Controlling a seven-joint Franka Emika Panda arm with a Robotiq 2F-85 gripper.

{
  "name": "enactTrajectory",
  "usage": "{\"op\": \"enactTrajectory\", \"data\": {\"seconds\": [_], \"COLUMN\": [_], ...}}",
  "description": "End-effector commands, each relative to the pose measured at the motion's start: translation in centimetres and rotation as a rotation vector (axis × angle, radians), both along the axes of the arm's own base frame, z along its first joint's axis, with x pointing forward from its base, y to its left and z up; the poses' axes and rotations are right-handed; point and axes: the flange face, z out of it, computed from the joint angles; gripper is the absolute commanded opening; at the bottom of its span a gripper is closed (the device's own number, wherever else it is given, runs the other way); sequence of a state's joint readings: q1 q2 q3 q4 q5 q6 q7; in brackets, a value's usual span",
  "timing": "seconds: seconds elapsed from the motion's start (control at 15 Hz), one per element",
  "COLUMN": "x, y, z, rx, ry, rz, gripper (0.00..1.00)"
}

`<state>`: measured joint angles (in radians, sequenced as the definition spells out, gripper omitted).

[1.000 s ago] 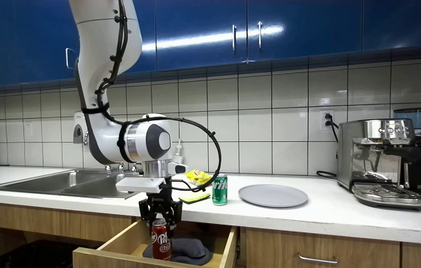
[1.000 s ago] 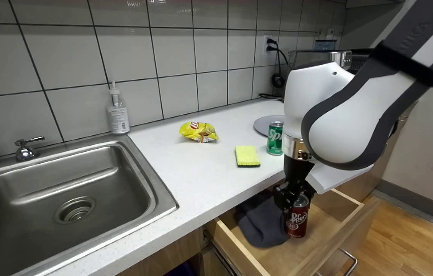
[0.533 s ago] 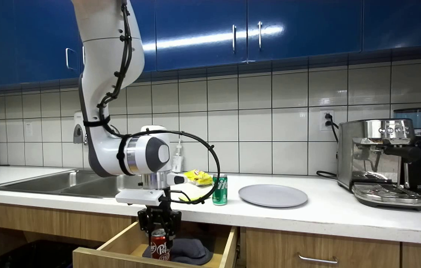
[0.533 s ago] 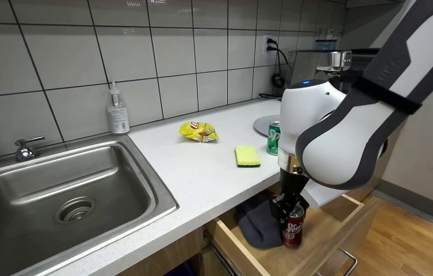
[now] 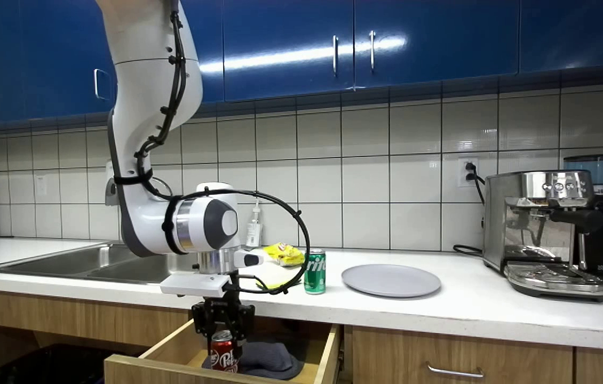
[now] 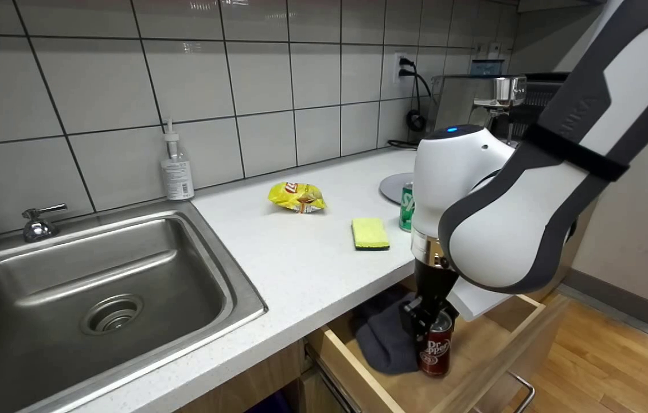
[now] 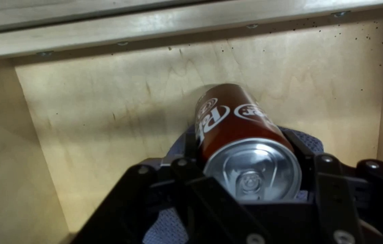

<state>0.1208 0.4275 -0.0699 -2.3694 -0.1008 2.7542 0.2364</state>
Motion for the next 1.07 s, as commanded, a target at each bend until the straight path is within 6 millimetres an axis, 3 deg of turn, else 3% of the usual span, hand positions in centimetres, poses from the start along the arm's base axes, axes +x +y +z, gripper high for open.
{"op": "enactTrajectory", "data": {"seconds": [0.0, 0.13, 1.0], "x": [-1.0, -1.5, -1.7], "y": [0.5, 0.7, 1.2], "z": [1.6, 1.9, -1.0], "rx": [-0.002, -0.007, -0.020], "ry": [-0.002, 0.001, 0.020], "rz": [0.002, 0.011, 0.023], "gripper": [0.38, 0.38, 0.38]}}
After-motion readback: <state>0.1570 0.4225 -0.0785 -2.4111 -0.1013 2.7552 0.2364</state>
